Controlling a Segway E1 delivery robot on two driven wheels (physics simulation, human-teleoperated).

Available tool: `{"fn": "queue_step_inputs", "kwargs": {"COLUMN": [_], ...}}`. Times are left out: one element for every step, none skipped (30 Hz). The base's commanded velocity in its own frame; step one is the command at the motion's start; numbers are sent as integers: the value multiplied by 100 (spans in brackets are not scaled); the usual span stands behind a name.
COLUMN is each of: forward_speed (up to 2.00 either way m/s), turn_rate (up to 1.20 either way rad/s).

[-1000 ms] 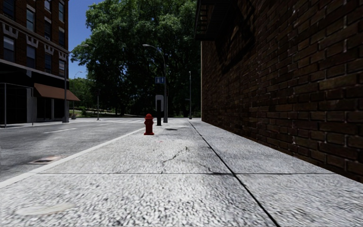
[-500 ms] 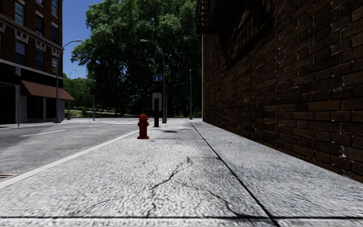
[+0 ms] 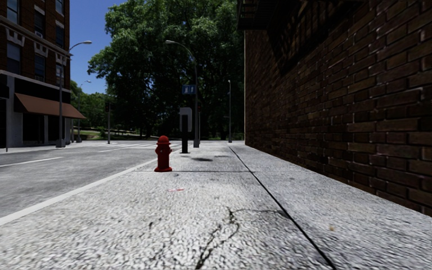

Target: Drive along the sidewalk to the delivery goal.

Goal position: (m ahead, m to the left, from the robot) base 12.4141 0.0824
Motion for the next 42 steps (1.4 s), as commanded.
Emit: {"fn": "queue_step_inputs", "kwargs": {"forward_speed": [200, 200, 200, 200, 200, 200, 200, 200, 200, 200, 200, 200, 200, 200, 200, 200, 200, 200, 200, 200, 200, 200, 200, 200, 200, 200, 200, 200, 200, 200, 200, 200, 200, 200, 200, 200, 200, 200, 200, 200, 200, 200], "turn_rate": [20, 14, 0, 0, 0, 0, 0, 0, 0, 0, 0, 0, 0, 0, 0, 0, 0, 0, 0, 0, 0, 0, 0, 0, 0, 0, 0, 0, 0, 0, 0, 0, 0, 0, 0, 0, 0, 0, 1, 7, 7, 10]}}
